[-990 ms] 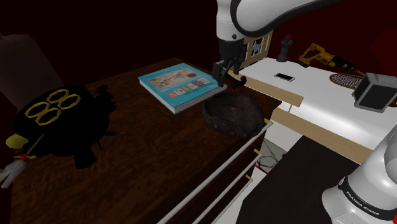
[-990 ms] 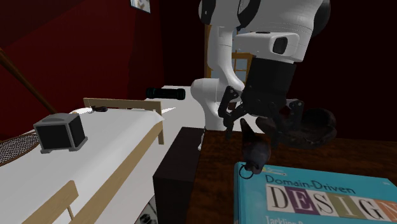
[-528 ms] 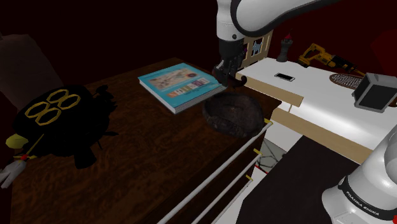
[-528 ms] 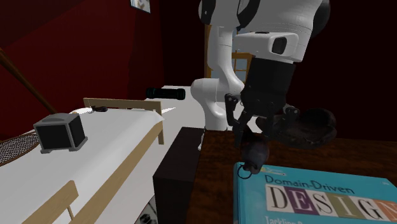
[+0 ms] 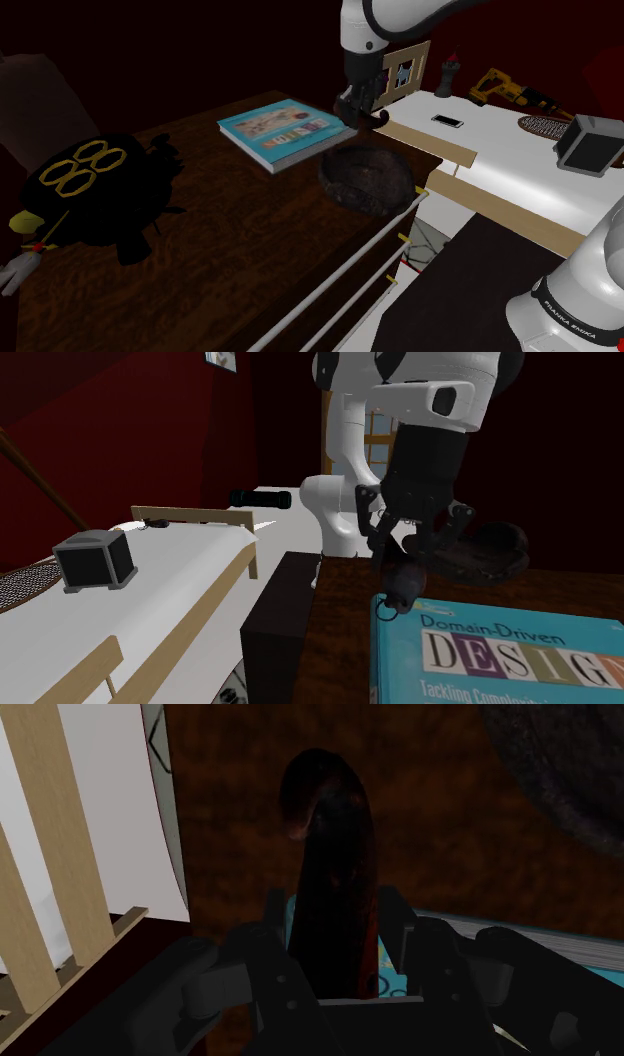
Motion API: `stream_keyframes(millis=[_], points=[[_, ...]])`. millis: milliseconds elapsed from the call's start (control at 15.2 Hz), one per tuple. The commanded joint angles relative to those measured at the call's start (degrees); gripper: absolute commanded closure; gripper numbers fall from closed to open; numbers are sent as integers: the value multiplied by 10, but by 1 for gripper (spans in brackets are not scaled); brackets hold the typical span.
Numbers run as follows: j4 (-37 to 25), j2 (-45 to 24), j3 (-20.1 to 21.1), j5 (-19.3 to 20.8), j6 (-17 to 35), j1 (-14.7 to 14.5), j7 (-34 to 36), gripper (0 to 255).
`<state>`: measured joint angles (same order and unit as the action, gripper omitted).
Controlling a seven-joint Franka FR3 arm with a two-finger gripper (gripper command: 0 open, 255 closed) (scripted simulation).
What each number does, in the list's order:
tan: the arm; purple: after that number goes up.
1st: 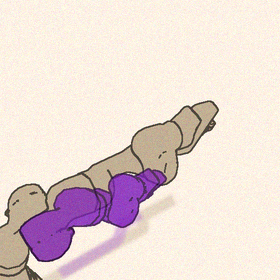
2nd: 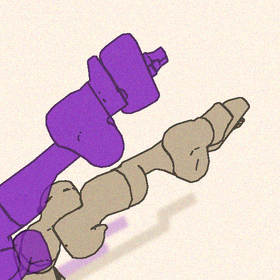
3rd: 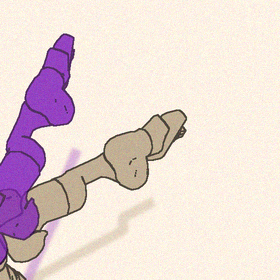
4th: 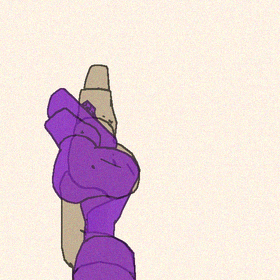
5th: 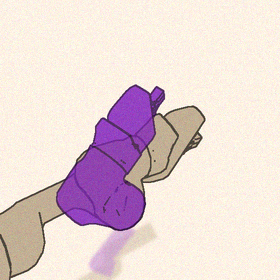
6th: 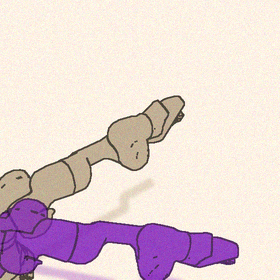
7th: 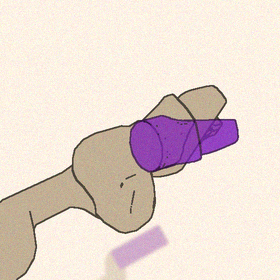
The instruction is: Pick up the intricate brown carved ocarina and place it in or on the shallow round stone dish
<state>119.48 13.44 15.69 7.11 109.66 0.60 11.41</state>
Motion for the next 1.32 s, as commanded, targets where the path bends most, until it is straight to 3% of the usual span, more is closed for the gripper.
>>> stream_keyframes(millis=[0,1254], points=[[-16,2,-1,0,-16,0,-3,255],[-178,-13,0,0,-162,3,-22,255]])
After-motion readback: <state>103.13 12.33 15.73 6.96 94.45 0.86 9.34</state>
